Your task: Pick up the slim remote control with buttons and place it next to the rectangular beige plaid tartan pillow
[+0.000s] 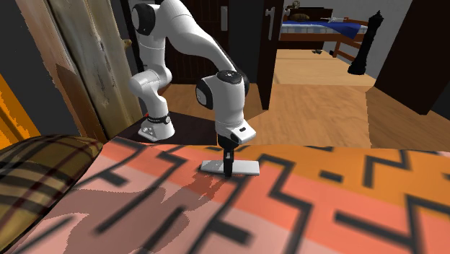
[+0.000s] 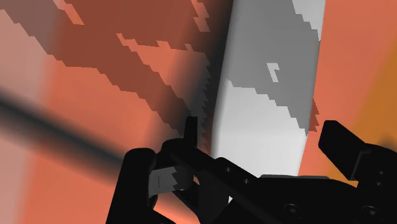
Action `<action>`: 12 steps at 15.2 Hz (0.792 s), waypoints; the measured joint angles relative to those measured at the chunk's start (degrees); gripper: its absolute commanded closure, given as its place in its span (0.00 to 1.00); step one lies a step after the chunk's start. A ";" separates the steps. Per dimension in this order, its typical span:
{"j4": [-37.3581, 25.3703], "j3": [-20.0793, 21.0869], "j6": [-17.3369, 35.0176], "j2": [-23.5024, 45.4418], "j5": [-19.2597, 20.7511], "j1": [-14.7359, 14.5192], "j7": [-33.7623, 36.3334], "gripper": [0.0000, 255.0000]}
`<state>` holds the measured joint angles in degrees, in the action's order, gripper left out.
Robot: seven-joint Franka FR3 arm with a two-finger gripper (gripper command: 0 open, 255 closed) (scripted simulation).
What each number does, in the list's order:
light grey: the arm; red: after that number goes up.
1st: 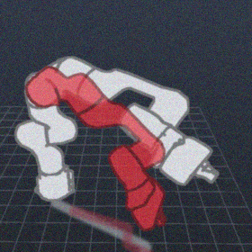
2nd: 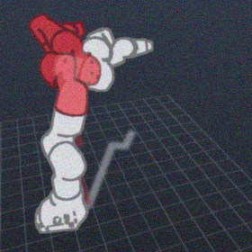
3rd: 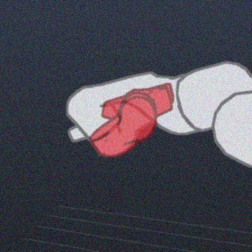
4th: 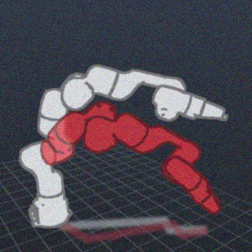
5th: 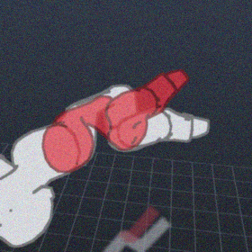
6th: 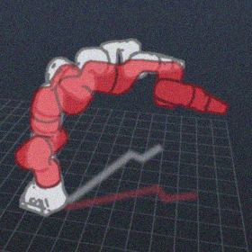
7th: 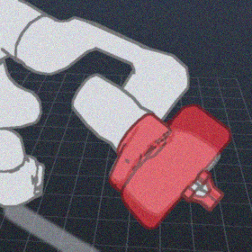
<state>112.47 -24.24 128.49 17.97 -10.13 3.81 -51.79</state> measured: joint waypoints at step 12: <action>-0.10 -0.06 -0.32 -0.24 0.15 -0.05 0.10 1.00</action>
<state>112.37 -24.30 128.17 17.73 -9.98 3.76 -51.69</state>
